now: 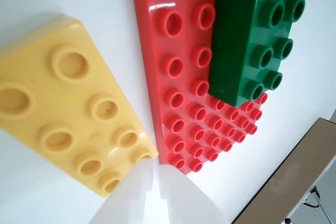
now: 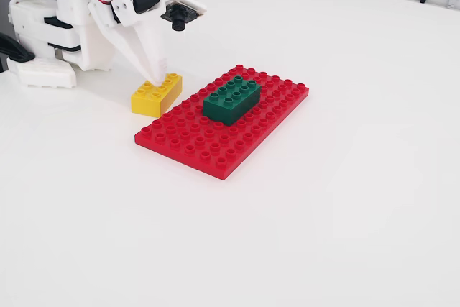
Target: Put yellow lego brick onto the green one
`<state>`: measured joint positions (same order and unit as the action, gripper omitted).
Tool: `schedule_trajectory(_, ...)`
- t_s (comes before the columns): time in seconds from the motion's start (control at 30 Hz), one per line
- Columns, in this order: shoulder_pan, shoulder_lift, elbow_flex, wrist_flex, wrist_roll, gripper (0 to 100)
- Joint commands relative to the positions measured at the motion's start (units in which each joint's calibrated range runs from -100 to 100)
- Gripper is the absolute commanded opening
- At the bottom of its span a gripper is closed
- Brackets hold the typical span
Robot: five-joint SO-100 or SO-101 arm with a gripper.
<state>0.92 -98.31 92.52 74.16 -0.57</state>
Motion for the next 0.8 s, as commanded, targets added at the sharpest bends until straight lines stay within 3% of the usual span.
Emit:
schedule_trajectory(0.0, 0.0, 0.2, 0.0, -0.4, 0.1, 1)
schedule_trajectory(0.63, 0.0, 0.2, 0.0, 0.0, 0.2, 1)
schedule_trajectory(0.77, 0.6, 0.2, -0.6, 0.1, 3.5, 1)
